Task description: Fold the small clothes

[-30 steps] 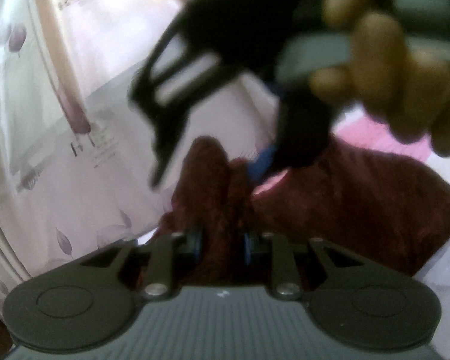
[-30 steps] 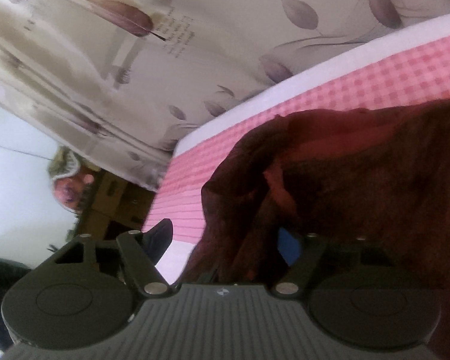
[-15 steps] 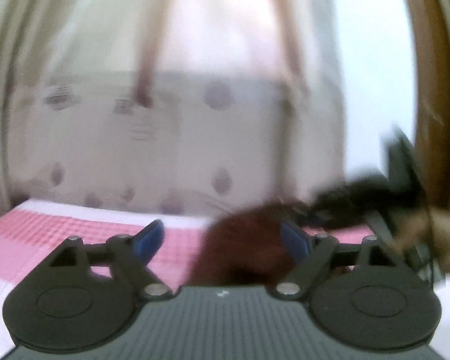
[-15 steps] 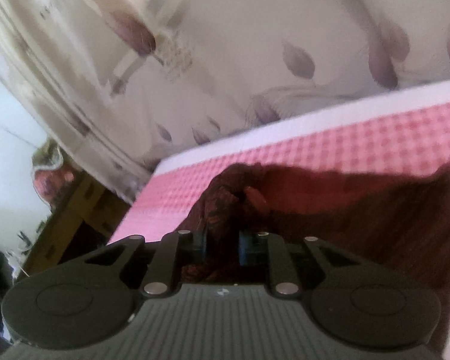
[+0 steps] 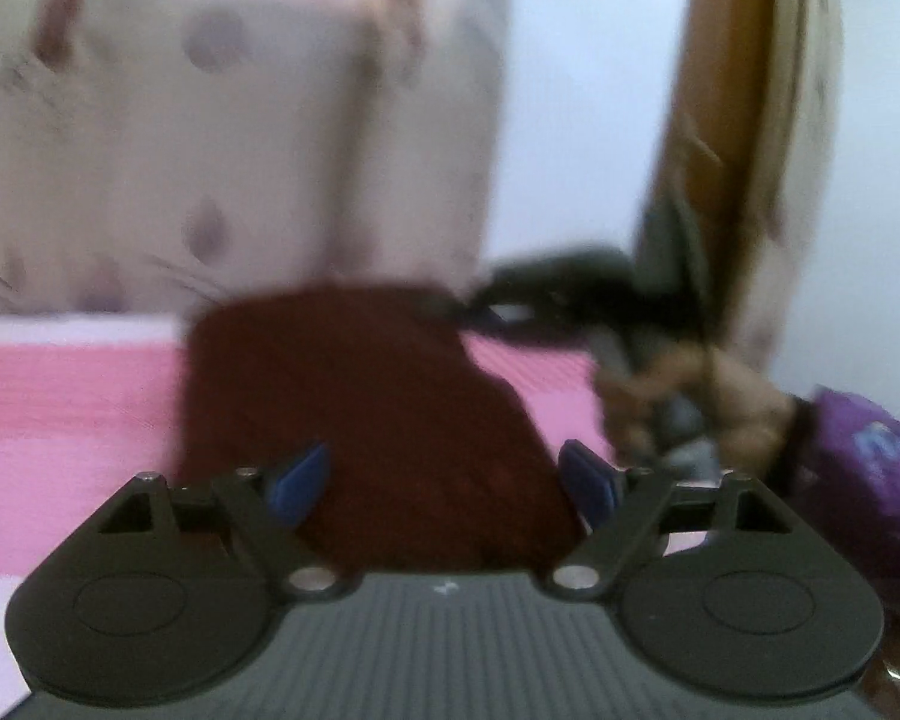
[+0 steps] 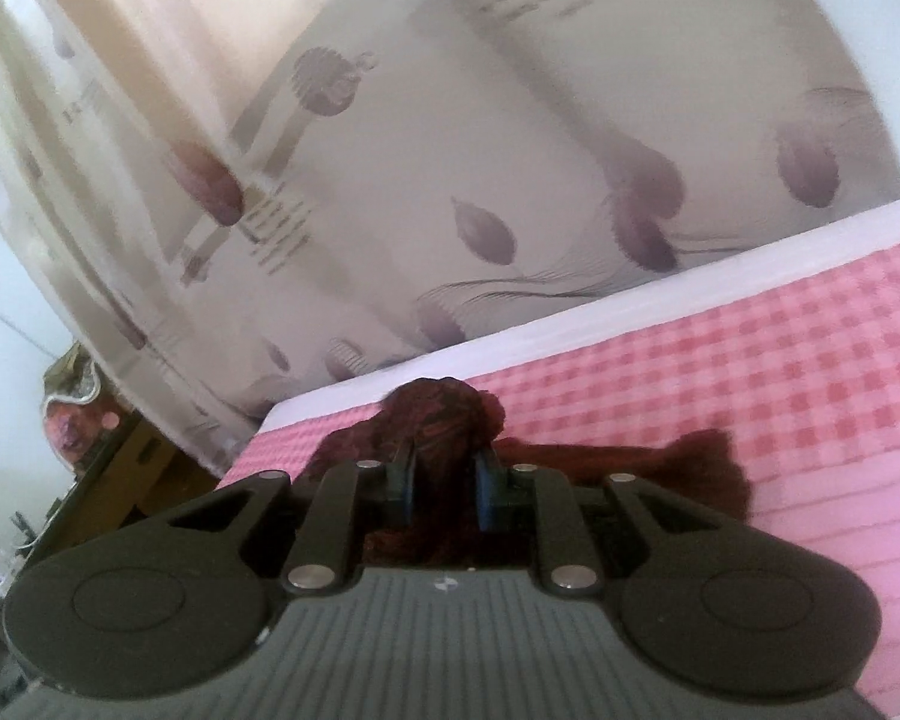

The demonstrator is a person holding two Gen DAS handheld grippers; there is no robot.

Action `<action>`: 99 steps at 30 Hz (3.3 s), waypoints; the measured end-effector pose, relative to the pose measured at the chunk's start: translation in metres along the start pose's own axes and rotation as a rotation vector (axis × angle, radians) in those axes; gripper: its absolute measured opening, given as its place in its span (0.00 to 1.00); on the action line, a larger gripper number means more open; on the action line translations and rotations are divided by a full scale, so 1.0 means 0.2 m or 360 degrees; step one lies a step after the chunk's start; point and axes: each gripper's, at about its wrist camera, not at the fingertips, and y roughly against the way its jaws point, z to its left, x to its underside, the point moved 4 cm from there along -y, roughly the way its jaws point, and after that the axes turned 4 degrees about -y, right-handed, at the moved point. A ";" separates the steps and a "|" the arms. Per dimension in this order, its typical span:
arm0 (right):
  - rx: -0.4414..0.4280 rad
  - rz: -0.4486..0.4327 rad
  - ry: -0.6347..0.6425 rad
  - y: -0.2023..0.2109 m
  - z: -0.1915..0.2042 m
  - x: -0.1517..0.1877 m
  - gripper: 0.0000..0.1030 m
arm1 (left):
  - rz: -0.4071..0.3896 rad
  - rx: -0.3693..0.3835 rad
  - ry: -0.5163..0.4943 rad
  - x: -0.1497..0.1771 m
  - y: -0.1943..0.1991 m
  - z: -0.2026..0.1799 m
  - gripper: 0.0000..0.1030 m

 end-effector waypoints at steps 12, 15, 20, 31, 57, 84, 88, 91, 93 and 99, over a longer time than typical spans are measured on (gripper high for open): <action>-0.0090 -0.0202 -0.0148 0.05 -0.29 -0.05 0.16 | 0.0094 0.0165 -0.0120 0.07 -0.26 -0.20 0.81; -0.0091 -0.0212 -0.0143 0.05 -0.32 -0.06 0.16 | 0.0110 0.0194 -0.0072 0.07 -0.28 -0.21 0.81; -0.0148 -0.0270 -0.0166 0.13 -0.33 -0.08 0.15 | 0.0101 0.0203 -0.0121 0.10 -0.27 -0.24 0.82; -0.0265 -0.0180 -0.0393 0.18 -0.42 0.05 0.47 | 0.0107 0.0217 -0.0105 0.17 -0.30 -0.19 0.82; -0.0240 0.0162 -0.0035 0.07 -0.02 0.32 0.29 | -0.0096 0.0159 -0.0025 0.17 -0.13 -0.19 0.86; -0.0131 -0.0111 -0.0112 0.37 -0.20 0.38 0.41 | -0.0017 0.0048 0.0022 0.24 -0.20 -0.11 0.96; -0.0047 -0.0080 0.0059 0.49 -0.08 0.47 0.41 | -0.0025 0.0034 0.0037 0.20 -0.19 -0.10 0.96; 0.0026 -0.0004 0.0127 0.52 -0.06 0.56 0.41 | -0.0014 0.0014 0.0056 0.18 -0.15 -0.09 0.96; 0.0094 0.0032 0.0133 0.52 -0.09 0.61 0.41 | -0.0007 -0.0028 0.0061 0.16 -0.13 -0.09 0.96; 0.0179 0.0076 0.0055 0.47 -0.18 0.67 0.41 | 0.0041 -0.0211 -0.0045 0.13 -0.08 -0.09 0.96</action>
